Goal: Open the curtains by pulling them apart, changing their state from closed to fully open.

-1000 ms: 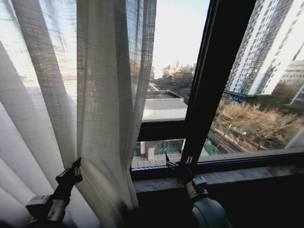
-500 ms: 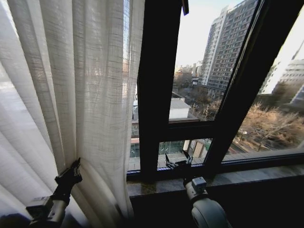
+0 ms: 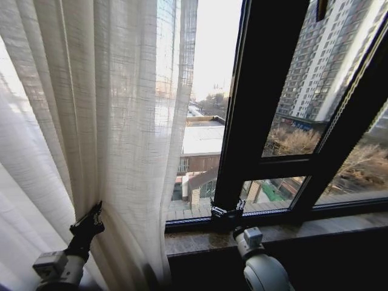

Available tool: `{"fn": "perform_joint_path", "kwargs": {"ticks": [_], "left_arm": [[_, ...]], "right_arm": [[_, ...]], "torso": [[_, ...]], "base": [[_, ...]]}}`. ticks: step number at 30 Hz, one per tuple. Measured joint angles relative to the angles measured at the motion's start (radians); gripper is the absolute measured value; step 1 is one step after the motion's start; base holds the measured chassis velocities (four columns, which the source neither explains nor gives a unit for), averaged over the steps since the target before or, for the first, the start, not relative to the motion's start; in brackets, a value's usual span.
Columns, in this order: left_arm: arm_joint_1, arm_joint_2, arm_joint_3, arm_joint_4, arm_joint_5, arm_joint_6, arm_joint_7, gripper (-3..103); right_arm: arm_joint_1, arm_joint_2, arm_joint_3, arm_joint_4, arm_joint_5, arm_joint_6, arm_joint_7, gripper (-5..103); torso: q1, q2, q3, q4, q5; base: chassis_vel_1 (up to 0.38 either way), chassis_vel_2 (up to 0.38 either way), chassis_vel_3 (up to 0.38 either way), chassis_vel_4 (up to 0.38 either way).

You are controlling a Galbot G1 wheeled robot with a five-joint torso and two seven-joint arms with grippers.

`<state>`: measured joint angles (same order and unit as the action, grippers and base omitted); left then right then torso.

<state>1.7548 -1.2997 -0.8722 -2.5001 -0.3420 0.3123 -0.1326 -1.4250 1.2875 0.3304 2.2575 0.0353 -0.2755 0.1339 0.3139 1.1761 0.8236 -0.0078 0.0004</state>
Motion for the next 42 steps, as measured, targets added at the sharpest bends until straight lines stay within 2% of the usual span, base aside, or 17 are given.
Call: {"fn": "perform_joint_path", "kwargs": {"ticks": [13,18,22,30,35,36,38,39,42], "left_arm": [[0.002,-0.003,0.003,0.0,0.004,-0.003,0.0,0],[0.002,-0.009,0.005,0.0,0.005,-0.003,-0.002,0],[0.003,-0.011,0.005,0.0,0.004,-0.003,-0.001,0],[-0.021,-0.016,-0.034,0.0,-0.016,0.001,-0.018,0],[-0.042,-0.025,-0.184,0.031,-0.083,-0.013,-0.042,0],[-0.042,-0.025,-0.184,0.031,-0.083,-0.013,-0.042,0],[-0.055,-0.019,-0.286,0.077,-0.109,-0.021,-0.069,0],[-0.055,-0.019,-0.286,0.077,-0.109,-0.021,-0.069,0],[-0.068,0.007,-0.426,0.158,-0.124,-0.044,-0.107,0]], "right_arm": [[-0.004,-0.001,0.003,-0.006,0.01,0.042,-0.004,100],[-0.002,-0.002,0.002,-0.007,0.01,0.042,-0.005,100],[0.001,-0.003,-0.002,-0.01,0.01,0.042,-0.005,100],[0.004,-0.005,-0.003,-0.019,0.01,0.042,-0.008,100],[0.007,-0.002,-0.013,-0.029,0.009,0.044,-0.021,100],[0.007,-0.002,-0.013,-0.029,0.009,0.044,-0.021,100],[0.013,-0.002,-0.021,-0.034,0.009,0.045,-0.023,100],[0.013,-0.002,-0.021,-0.034,0.009,0.045,-0.023,100],[0.022,-0.001,-0.026,-0.044,0.009,0.047,-0.031,100]], "torso": [[0.0,0.0,0.0,0.0002,-0.0006],[0.0,0.0,0.0,0.0004,-0.0008],[0.0,0.0,0.0,0.0,0.0008],[0.0,0.0,0.0,0.0,-0.0002],[0.0,0.0,0.0,0.0001,-0.0003],[0.0,0.0,0.0,0.0001,-0.0003],[0.0,0.0,0.0,0.0001,-0.0002],[0.0,0.0,0.0,0.0001,-0.0002],[0.0,0.0,0.0,0.0001,-0.0002]], "base": [[0.316,0.317,-0.317,-0.32],[0.093,0.071,-0.067,-0.059],[0.0,0.0,0.0,0.0],[-0.032,-0.023,0.026,0.024],[0.0,0.0,0.0,0.0],[0.0,0.0,0.0,0.0],[0.0,0.0,0.0,0.0],[0.0,0.0,0.0,0.0],[0.0,0.0,0.0,0.0]]}}
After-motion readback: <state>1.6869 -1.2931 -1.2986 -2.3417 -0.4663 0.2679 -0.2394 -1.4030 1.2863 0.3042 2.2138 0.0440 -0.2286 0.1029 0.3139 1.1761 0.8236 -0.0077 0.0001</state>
